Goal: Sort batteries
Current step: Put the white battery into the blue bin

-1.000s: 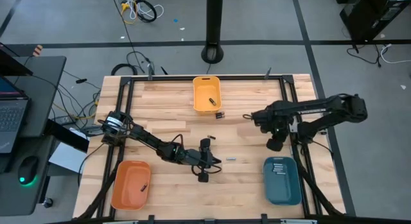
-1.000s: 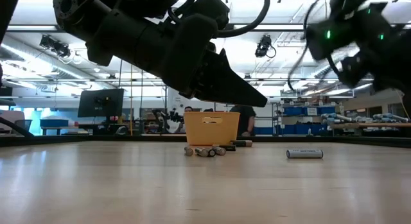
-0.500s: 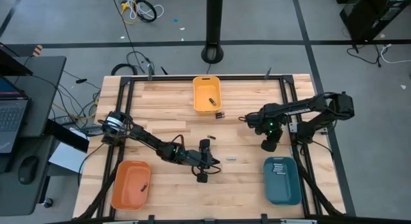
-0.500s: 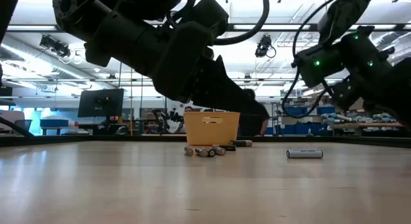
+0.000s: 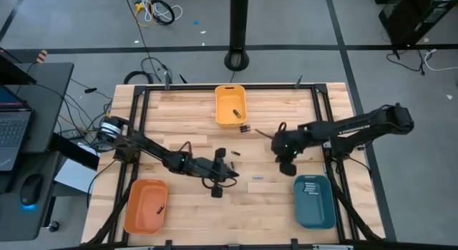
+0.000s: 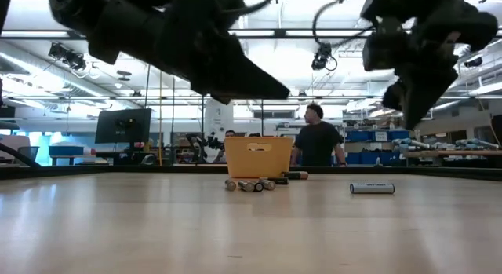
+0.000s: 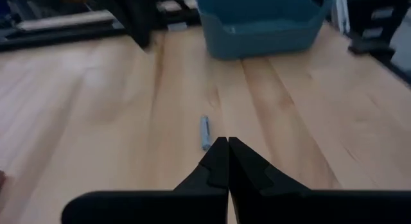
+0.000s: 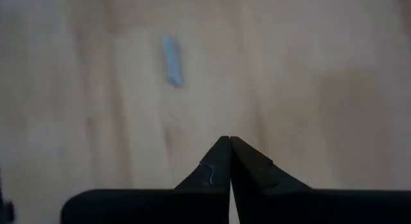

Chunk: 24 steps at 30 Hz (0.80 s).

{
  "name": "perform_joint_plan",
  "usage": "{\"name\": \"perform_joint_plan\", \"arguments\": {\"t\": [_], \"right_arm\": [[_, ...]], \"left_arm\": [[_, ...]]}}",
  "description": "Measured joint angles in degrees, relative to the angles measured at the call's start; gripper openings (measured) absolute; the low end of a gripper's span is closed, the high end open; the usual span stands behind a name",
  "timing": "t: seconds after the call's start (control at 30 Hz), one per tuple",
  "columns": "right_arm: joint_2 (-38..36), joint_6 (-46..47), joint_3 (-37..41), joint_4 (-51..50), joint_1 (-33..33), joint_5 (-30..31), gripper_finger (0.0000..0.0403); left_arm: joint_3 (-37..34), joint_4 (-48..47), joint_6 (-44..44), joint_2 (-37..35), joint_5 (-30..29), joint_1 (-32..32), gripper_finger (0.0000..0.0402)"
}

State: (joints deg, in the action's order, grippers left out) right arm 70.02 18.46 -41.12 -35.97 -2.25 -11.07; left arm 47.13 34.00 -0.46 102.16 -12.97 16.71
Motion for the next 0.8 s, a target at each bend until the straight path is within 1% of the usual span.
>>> {"name": "perform_joint_plan", "arguments": {"t": [0.07,0.17,0.27,0.37,0.57,0.7,0.8], "right_arm": [[1.1,1.5,1.9,8.4,-3.1,1.0,0.0025],[4.1,2.9,3.5,19.1,-7.6,5.3,0.0046],[8.3,2.8,3.5,25.5,-11.4,9.5,0.0068],[12.8,3.4,3.5,30.4,-13.9,12.9,0.0089],[19.6,4.0,3.5,31.8,-15.5,17.4,0.0117],[22.3,3.9,3.5,32.5,-15.5,17.4,0.0121],[24.1,3.8,3.3,32.8,-15.5,17.1,0.0115]], "left_arm": [[-2.8,3.7,-0.3,-1.3,0.1,-0.2,0.0006],[-6.6,9.1,-1.3,-2.5,0.9,-0.2,0.0006],[-9.7,14.7,-1.7,-2.5,1.2,-0.2,0.0006],[-11.1,16.6,-3.0,-2.2,1.0,-0.2,0.0006],[-11.4,16.9,-3.2,-2.2,0.9,-0.2,0.0006],[-11.4,17.2,-3.2,-2.2,0.9,-0.2,0.0006],[-11.4,17.3,-3.2,-2.2,0.9,-0.2,0.0006]]}}
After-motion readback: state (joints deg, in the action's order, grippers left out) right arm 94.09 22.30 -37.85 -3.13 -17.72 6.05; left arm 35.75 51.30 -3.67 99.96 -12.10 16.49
